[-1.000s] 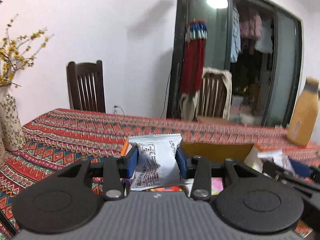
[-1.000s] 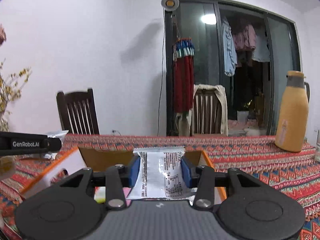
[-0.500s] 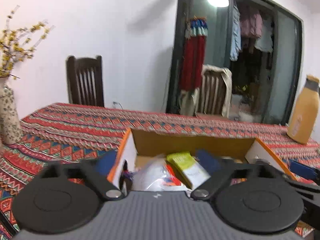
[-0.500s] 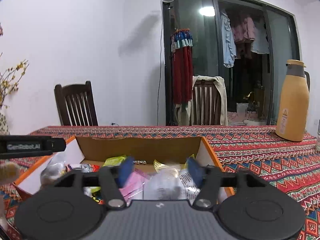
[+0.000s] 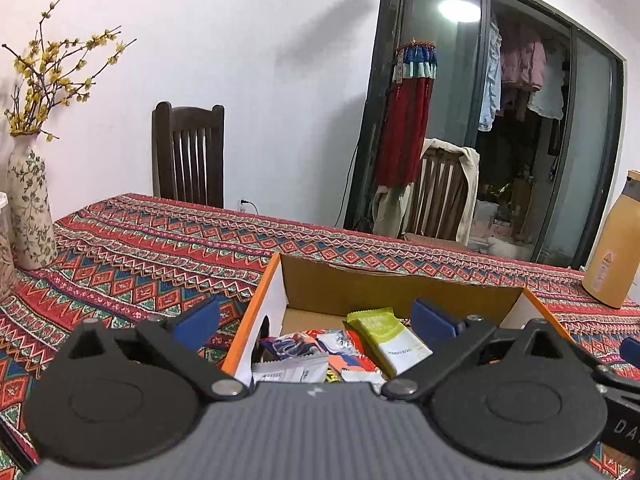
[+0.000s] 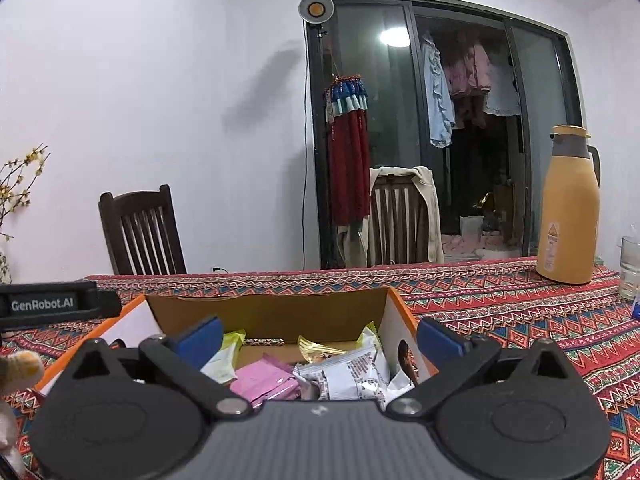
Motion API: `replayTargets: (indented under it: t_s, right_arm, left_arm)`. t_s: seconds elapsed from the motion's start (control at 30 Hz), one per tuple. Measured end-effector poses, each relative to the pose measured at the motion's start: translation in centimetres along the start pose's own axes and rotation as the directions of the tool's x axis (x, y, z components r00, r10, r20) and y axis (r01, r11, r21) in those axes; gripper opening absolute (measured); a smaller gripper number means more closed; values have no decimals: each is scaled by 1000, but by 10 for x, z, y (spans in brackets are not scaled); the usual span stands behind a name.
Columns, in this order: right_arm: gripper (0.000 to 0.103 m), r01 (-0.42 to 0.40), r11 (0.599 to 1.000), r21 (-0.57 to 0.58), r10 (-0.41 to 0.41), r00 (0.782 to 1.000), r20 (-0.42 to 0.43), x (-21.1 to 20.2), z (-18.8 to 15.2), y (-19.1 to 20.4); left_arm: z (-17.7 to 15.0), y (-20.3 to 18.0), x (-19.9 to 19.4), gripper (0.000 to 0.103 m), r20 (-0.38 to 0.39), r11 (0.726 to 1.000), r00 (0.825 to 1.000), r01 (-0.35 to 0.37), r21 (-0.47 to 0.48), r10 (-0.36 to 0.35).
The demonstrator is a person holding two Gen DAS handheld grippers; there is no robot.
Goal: Organize snacks
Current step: 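Move both tools back beside the box toward the remaining wrappers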
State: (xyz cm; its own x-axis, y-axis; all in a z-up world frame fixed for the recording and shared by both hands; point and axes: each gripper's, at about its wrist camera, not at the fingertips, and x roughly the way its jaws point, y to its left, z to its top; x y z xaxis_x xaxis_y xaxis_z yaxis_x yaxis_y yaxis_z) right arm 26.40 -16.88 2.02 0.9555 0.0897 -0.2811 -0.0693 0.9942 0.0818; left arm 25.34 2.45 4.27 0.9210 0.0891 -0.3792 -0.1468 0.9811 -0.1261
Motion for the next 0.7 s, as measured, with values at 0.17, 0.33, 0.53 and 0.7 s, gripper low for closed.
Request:
replayTargets:
  t_s: [0.17, 0.33, 0.53, 0.7]
  right_arm:
    - [103, 25, 1000, 14, -24, 1000, -3, -4, 3, -2]
    - [103, 30, 999, 13, -30, 998, -51, 6, 1, -3]
    - [103, 32, 999, 25, -30, 997, -77, 8, 1, -5]
    - [103, 11, 1000, 22, -9, 997, -73, 2, 0, -2]
  left_arm:
    - [-3, -2, -1, 103, -3, 1000, 1000, 9, 10, -8]
    - [3, 7, -7, 103, 30, 998, 999, -28, -57, 29]
    - [6, 10, -17, 103, 15, 995, 996, -82, -61, 83]
    - [2, 15, -41, 103, -2, 993, 995, -101, -67, 101]
